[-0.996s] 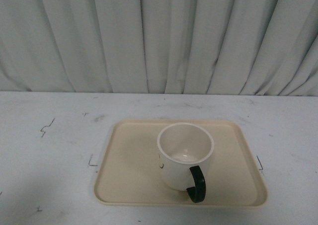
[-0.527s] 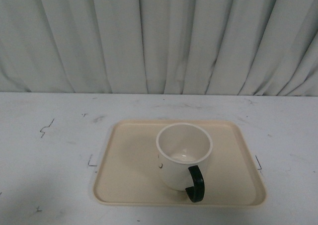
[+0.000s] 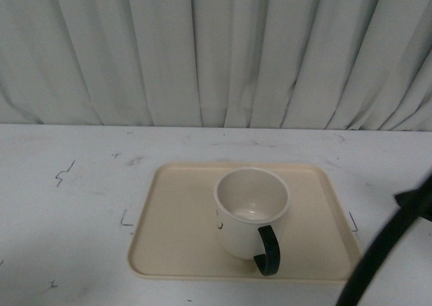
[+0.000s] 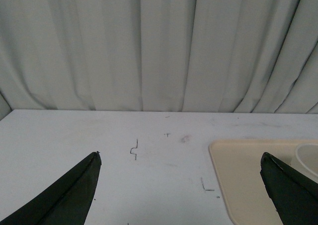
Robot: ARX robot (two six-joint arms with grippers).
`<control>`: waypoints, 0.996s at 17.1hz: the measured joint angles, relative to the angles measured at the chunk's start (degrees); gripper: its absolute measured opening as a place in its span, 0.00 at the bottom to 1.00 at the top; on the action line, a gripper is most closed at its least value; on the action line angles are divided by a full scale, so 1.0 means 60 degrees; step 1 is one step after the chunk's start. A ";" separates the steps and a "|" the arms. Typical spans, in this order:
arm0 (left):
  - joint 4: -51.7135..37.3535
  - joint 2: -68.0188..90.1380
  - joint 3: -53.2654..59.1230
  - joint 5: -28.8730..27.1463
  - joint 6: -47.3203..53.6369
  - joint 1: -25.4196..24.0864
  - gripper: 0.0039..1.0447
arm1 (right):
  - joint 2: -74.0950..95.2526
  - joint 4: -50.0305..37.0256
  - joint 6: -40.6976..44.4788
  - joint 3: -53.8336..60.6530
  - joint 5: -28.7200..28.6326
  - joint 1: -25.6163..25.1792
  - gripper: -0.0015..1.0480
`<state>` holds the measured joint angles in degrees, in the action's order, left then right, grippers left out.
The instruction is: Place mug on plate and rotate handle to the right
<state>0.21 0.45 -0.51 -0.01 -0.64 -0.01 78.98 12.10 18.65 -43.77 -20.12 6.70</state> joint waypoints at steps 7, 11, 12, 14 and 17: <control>0.0000 0.0000 0.0000 -0.0004 0.0004 0.0000 0.94 | 0.4805 0.1027 -0.2590 -0.4120 0.0994 0.1574 0.94; 0.0000 0.0000 0.0000 -0.0004 0.0004 0.0000 0.94 | 0.5890 0.1504 -0.3439 -0.4983 0.1537 0.1960 0.94; 0.0000 0.0000 0.0000 -0.0004 0.0004 0.0000 0.94 | 0.6033 0.1501 -0.3508 -0.4983 0.1581 0.2029 0.94; 0.0004 0.0000 0.0000 0.0000 0.0004 0.0000 0.94 | 0.6175 0.1457 -0.3705 -0.4983 0.1738 0.2215 0.93; 0.0000 0.0000 0.0000 0.0000 0.0004 0.0000 0.94 | 0.6189 0.1406 -0.3880 -0.4983 0.2000 0.2342 0.70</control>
<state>0.21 0.45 -0.51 -0.01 -0.62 -0.01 116.11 20.53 -4.62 -73.67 -8.12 20.75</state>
